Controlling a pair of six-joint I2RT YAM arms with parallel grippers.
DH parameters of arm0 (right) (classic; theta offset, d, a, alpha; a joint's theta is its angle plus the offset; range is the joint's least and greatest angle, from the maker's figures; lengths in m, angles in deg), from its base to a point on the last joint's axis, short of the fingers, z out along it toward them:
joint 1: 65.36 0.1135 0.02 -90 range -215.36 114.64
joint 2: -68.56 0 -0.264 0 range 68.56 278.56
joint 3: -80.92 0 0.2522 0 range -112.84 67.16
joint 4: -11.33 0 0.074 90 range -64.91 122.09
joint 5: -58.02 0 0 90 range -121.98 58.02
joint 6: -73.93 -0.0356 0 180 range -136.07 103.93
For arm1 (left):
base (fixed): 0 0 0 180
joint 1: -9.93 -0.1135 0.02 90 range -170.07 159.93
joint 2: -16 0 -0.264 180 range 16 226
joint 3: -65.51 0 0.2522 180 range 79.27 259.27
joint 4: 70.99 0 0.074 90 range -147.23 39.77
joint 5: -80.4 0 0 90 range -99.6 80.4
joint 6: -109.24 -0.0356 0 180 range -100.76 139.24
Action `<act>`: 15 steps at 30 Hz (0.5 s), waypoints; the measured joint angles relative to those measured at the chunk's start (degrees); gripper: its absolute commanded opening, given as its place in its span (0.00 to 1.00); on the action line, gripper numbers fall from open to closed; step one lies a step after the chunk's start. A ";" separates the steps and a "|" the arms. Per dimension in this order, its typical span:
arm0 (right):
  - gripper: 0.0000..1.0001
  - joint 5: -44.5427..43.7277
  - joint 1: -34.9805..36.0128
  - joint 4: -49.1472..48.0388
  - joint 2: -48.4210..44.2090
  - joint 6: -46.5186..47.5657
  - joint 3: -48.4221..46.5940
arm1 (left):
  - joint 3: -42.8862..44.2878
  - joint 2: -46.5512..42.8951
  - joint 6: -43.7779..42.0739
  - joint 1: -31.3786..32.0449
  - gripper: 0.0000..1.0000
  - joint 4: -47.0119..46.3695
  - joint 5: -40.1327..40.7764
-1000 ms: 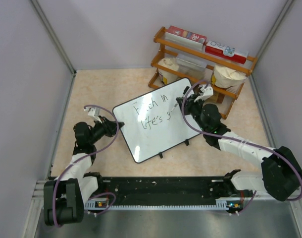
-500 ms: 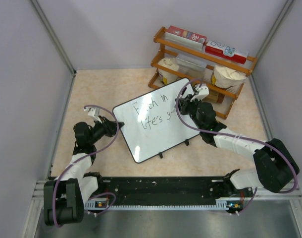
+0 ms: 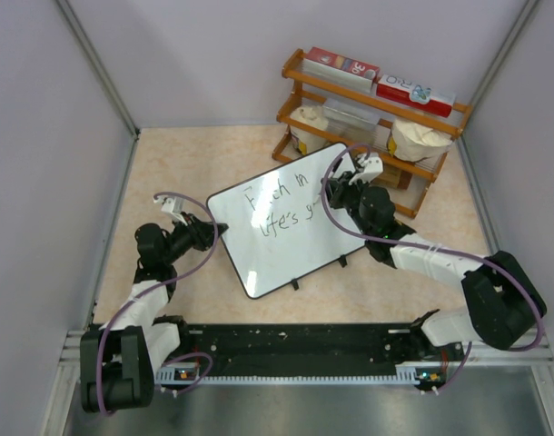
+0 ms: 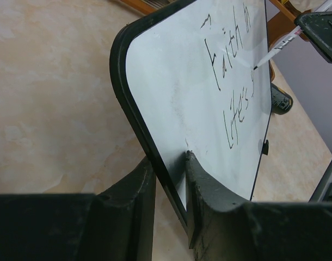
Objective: Write a sentence on the whiteboard
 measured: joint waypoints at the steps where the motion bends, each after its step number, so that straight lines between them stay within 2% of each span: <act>1: 0.00 0.04 0.00 0.07 0.31 -0.04 -0.17 | 0.00 0.00 0.00 0.00 0.00 0.02 0.02; 15: 0.00 1.18 0.00 0.57 0.57 -0.04 -0.63 | 0.00 0.00 0.02 0.00 0.00 0.02 -0.02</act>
